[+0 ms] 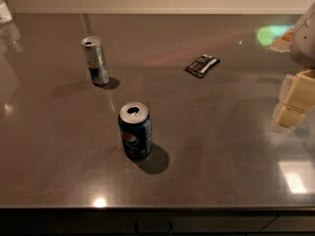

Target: Move pepsi can near rxbar chocolate

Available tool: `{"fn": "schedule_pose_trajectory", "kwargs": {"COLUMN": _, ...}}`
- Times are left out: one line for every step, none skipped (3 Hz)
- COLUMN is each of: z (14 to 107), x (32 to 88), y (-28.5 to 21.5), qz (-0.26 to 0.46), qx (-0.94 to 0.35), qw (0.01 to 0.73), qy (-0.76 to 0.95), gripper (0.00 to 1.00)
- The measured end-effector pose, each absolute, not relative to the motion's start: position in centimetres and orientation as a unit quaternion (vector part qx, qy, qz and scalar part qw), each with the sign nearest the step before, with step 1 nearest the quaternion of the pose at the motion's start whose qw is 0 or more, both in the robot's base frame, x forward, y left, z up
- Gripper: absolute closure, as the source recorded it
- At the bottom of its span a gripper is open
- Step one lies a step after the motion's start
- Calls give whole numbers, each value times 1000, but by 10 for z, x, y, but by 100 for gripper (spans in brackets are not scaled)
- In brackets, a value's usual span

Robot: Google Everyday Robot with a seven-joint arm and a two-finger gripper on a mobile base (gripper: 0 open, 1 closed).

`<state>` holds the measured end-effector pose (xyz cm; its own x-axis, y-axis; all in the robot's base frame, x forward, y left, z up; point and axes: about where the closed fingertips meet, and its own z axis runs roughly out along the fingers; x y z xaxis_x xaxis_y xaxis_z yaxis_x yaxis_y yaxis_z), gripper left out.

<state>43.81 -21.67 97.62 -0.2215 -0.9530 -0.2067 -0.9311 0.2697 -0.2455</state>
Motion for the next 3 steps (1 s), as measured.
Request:
{"fn": "schedule_pose_trajectory", "kwargs": {"z": 976, "x": 438, "y": -217, "qz": -34, "qx": -603, "qw": 159, "qy": 781, "gripper": 0}}
{"fn": "schedule_pose_trajectory", "kwargs": {"z": 975, "x": 435, "y": -211, "qz": -21, "qx": -617, "qw": 170, "qy": 768, "gripper": 0}}
{"fn": "schedule_pose_trajectory", "kwargs": {"z": 971, "x": 426, "y": -198, "qz": -2, "qx": -636, "qw": 195, "qy": 747, "gripper": 0}}
